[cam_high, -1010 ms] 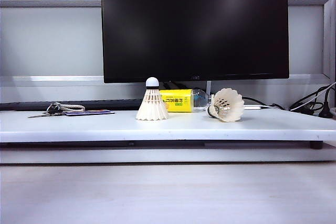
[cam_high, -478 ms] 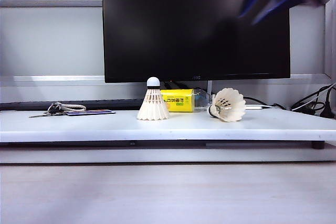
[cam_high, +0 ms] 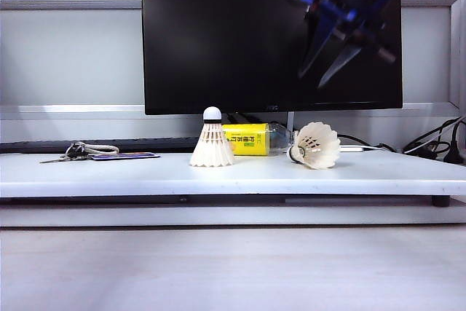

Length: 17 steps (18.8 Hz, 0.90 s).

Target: Stack the badminton balls on the table vertically.

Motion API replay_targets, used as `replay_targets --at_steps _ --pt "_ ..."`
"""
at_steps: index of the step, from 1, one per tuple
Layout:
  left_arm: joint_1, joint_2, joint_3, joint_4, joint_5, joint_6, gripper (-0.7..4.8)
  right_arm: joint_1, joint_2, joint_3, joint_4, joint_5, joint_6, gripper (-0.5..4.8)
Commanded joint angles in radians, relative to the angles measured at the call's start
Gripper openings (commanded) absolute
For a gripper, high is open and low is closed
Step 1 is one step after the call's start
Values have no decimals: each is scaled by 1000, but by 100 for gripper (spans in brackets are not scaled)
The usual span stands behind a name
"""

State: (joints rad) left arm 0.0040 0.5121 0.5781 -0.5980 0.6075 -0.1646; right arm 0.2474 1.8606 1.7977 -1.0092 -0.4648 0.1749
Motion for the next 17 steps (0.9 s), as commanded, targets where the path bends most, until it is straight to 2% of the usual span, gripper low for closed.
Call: replay_targets --at_steps 1,4,7,12,15,17 --pt "-2 5 16 11 46 12 193 9 85 108 -68 3 -43 191" --pt "-2 5 16 11 80 19 192 15 203 252 -158 14 -74 197" --pt "-2 5 16 9 97 19 193 21 285 351 -227 75 -91 223" --pt "-2 5 16 11 96 19 192 22 335 359 -228 80 -95 226" --pt "-2 6 16 17 96 27 192 23 353 360 -224 72 -98 276" --pt "-2 5 16 19 95 35 192 29 367 360 -218 51 -98 276"
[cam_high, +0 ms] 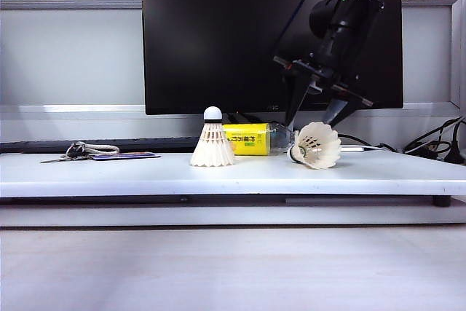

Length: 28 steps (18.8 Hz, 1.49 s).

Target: Stack the badminton balls on the table vertically.

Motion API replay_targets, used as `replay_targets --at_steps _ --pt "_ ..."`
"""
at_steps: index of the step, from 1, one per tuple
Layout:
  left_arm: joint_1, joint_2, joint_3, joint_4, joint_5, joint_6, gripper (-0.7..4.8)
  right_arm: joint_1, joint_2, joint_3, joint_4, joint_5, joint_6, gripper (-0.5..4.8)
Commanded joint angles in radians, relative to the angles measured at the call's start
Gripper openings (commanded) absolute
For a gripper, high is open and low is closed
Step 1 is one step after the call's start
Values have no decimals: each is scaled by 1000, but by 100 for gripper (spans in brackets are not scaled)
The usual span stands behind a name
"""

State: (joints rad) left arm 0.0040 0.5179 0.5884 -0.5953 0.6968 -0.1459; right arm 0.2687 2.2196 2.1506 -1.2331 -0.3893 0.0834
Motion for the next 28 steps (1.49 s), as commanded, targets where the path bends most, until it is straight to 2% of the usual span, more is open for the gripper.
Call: replay_targets --at_steps 1,6,9,12,28 --pt "-2 0 5 18 6 16 192 13 14 7 11 -31 -6 276" --pt "-2 0 5 18 5 19 193 37 38 7 9 -21 -18 276" --pt "-2 0 5 18 3 19 192 45 38 8 -2 71 -38 276" --pt "-2 0 5 18 3 19 192 47 38 8 -13 100 -43 276" --pt "-1 0 5 29 -5 19 192 87 38 8 -6 79 -26 274"
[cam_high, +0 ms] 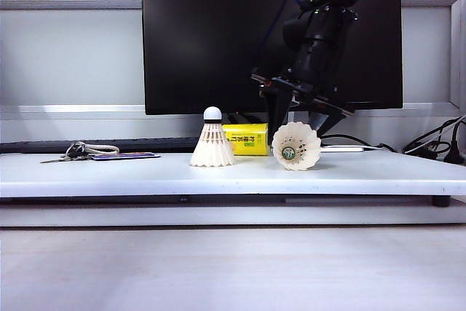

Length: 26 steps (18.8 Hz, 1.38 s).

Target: Stack the badminton balls on the table vertically.

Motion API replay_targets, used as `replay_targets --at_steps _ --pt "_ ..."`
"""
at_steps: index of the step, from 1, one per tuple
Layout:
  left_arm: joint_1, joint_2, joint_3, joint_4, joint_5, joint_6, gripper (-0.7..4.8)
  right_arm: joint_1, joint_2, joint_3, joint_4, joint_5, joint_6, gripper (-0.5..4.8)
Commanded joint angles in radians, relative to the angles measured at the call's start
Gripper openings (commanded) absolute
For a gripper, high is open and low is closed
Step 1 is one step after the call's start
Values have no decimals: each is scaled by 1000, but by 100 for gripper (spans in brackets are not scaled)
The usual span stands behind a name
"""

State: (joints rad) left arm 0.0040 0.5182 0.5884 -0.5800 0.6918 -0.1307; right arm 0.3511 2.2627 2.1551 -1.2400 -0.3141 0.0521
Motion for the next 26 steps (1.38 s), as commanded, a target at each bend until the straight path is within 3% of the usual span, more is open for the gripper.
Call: replay_targets --at_steps 1,5,9,11,12,26 --pt "-1 -1 5 13 0 4 192 6 -5 4 -2 9 7 274" --pt "-1 -1 5 13 0 4 192 11 -5 4 -17 81 8 270" --pt "-1 -1 5 14 0 4 193 14 -5 4 -19 80 8 268" --pt "-1 -1 5 14 0 4 192 18 -5 4 -16 81 11 203" --pt "-1 -1 5 14 0 4 193 18 -5 4 -14 81 13 196" --pt "-2 -1 5 14 0 11 192 18 34 3 -55 92 23 189"
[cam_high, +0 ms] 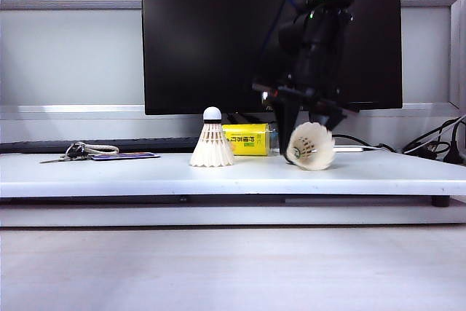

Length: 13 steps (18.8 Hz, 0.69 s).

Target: Stack the badminton balls on the table vertically.

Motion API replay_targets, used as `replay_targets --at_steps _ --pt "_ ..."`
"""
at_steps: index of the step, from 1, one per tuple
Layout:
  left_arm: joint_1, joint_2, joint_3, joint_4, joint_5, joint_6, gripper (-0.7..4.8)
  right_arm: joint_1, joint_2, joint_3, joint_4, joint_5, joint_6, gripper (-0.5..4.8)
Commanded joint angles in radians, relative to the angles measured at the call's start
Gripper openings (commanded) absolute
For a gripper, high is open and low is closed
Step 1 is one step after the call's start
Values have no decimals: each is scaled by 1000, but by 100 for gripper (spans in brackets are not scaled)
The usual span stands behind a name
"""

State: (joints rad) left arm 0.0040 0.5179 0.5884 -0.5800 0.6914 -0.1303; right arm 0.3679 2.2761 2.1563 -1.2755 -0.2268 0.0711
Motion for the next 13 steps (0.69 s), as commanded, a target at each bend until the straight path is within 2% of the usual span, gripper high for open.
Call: replay_targets --at_steps 1,3,5,13 --pt "-2 -1 5 14 0 11 192 2 27 2 -23 4 3 189" --pt "-2 -1 5 13 0 11 192 2 35 3 -19 5 3 183" --pt "-2 -1 5 13 0 11 192 2 36 3 -11 5 3 109" --pt "-2 0 5 13 -25 23 192 2 32 7 16 -27 2 107"
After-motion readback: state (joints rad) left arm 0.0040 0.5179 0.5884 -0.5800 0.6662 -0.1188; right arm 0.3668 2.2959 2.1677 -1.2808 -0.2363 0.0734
